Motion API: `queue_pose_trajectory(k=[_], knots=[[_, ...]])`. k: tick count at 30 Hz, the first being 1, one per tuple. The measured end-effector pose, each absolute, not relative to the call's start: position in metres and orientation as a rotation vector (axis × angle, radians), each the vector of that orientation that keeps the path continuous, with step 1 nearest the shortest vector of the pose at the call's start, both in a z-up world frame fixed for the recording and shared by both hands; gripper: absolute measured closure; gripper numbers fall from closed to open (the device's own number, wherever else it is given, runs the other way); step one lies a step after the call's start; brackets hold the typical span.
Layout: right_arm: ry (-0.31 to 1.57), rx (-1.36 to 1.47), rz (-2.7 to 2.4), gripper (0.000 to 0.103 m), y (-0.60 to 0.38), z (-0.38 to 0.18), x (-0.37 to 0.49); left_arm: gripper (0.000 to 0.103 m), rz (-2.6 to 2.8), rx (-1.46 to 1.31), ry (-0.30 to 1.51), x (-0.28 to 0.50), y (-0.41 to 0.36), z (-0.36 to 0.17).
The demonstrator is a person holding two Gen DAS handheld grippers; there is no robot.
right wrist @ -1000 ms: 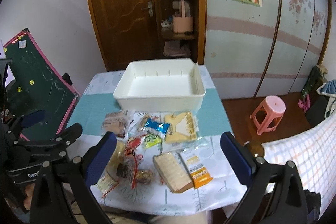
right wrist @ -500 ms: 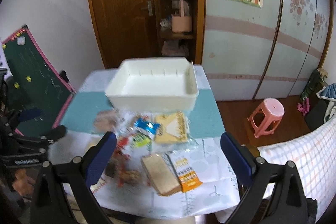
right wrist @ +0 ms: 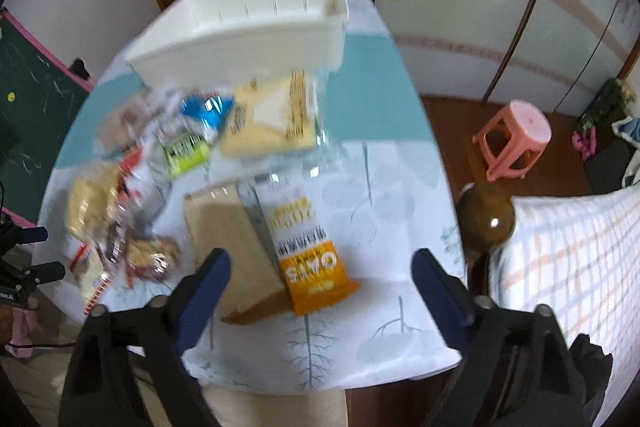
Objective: Organize snacks
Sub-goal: 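Grasp the small white wrapper with left tool while right tool grasps the OATS bar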
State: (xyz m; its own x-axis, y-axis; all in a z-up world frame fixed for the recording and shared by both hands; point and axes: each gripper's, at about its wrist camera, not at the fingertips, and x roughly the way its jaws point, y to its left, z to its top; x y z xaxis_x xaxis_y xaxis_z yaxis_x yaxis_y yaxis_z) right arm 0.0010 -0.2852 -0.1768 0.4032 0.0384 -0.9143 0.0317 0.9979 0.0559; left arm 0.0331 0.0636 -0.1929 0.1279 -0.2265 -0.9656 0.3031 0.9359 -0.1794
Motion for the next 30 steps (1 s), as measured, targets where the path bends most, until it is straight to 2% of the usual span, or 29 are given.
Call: queue_pose_trajectory(k=[11,13,17,18,19,21,24,26,28,30], knots=[[1.265,-0.011,0.06,0.03,-0.279,-0.228,0.04,0.002,-0.36,0.105,1.452,0.029,0.035,-0.218],[1.29,-0.024,0.063,0.035,-0.277,-0.237,0.044,0.002,-0.363,0.126,1.455,0.03,0.023,-0.222],[1.264,-0.041,0.084,0.039,-0.275,-0.236,0.045,0.002,-0.384,0.167,1.478,0.03,0.01,-0.227],[1.26,-0.045,0.089,0.046,-0.275,-0.235,0.044,0.002,-0.381,0.181,1.482,0.031,0.005,-0.229],[1.256,-0.053,0.102,0.057,-0.273,-0.234,0.043,0.002,-0.381,0.195,1.487,0.031,-0.004,-0.233],[1.262,-0.061,0.109,0.061,-0.272,-0.234,0.042,0.004,-0.382,0.219,1.506,0.031,-0.011,-0.241],[1.269,-0.044,0.115,0.063,-0.272,-0.231,0.04,0.011,-0.361,0.321,1.499,0.03,-0.022,-0.251],[1.274,-0.012,0.119,0.063,-0.275,-0.229,0.039,0.022,-0.391,0.337,1.47,0.027,-0.028,-0.248],[1.271,0.008,0.118,0.064,-0.277,-0.227,0.036,0.044,-0.389,0.331,1.452,0.028,-0.036,-0.246],[1.262,0.021,0.118,0.064,-0.279,-0.223,0.033,0.051,-0.386,0.319,1.449,0.029,-0.036,-0.242]])
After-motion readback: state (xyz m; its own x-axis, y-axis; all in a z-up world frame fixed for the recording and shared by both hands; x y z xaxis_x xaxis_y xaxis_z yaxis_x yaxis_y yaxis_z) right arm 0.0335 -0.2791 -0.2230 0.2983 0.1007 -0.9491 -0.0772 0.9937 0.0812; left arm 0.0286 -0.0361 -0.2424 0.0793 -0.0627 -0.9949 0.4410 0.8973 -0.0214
